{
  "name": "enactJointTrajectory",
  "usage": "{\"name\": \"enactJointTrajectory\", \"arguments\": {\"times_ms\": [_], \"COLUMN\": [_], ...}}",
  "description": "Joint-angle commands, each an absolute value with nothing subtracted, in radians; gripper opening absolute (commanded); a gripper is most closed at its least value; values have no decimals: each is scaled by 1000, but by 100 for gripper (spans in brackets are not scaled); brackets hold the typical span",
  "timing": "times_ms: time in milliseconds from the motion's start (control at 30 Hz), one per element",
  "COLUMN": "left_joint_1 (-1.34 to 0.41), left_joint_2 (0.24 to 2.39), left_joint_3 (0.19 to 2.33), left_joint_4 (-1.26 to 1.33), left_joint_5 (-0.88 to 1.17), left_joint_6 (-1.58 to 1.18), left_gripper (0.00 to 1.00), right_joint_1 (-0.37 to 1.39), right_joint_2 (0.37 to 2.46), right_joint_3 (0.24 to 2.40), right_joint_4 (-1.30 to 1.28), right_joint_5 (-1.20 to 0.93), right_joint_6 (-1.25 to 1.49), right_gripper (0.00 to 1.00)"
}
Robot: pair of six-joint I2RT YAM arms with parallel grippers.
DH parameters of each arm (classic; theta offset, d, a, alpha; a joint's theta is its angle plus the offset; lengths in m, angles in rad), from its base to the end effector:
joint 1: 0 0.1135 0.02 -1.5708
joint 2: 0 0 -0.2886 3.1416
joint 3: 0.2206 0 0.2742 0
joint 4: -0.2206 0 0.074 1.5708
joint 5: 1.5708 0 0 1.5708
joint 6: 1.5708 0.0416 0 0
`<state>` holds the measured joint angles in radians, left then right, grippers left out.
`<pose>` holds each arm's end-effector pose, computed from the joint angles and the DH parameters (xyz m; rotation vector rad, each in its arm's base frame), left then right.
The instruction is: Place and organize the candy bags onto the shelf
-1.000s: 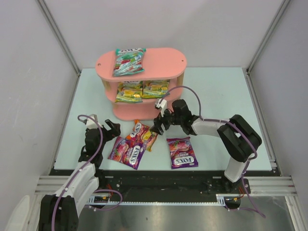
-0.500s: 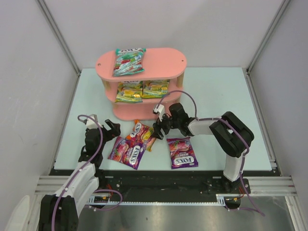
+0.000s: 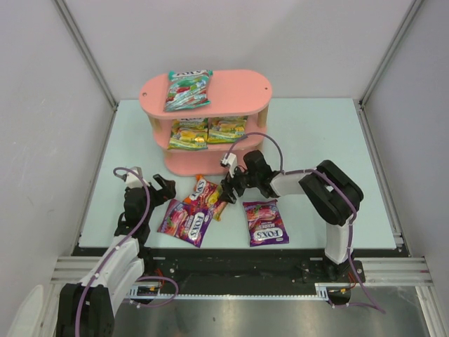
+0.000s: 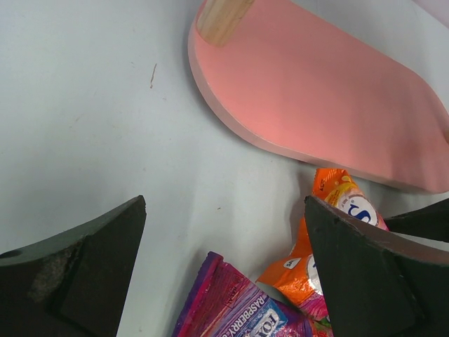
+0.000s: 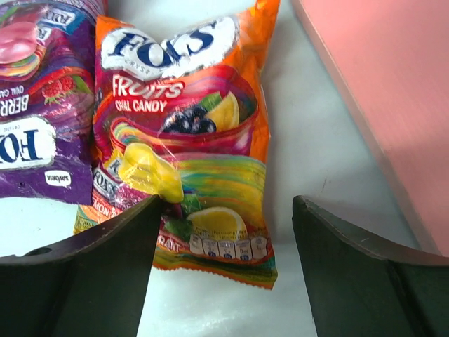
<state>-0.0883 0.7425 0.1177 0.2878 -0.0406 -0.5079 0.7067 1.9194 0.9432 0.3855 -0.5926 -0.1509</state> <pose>0.1680 -0.0132 0.1626 -0.4278 1.8761 -0.3635 0.2954 0.2828 0.1363 -1.2254 1.8292 0.9560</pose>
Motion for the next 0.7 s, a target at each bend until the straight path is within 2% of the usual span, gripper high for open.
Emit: {"name": "enactJointTrajectory", "arguments": {"times_ms": [0,67,100,167,200,267,300,367,567,667], "left_joint_1": [-80,-80,-81,-80,-80,-80,-80,-78,-80,-80], "left_joint_2": [746,746,747,747,747,749,747,747,746,746], "left_joint_3": [141,141,141,141,143,143,143,143,143,143], "left_joint_4": [321,322,321,321,321,321,322,321,319,321], "left_joint_5": [-32,-31,-31,-32,-32,-31,-31,-34,-34,-34], "left_joint_6": [-523,-523,-523,-522,-523,-523,-523,-523,-522,-523], "left_gripper": [100,100,100,100,100,100,100,100,100,100], "right_joint_1": [722,724,726,729,727,724,724,726,765,821], "right_joint_2": [1942,1944,1942,1939,1936,1933,1931,1925,1859,1790], "right_joint_3": [1003,1012,1019,1026,1028,1031,1031,1031,1032,1026], "right_joint_4": [399,379,367,328,318,289,279,249,118,39], "right_joint_5": [-615,-624,-627,-638,-640,-649,-653,-652,-632,-534], "right_joint_6": [-158,-160,-163,-173,-173,-169,-167,-158,-163,-173], "right_gripper": [76,59,47,35,24,13,5,0,0,0]}}
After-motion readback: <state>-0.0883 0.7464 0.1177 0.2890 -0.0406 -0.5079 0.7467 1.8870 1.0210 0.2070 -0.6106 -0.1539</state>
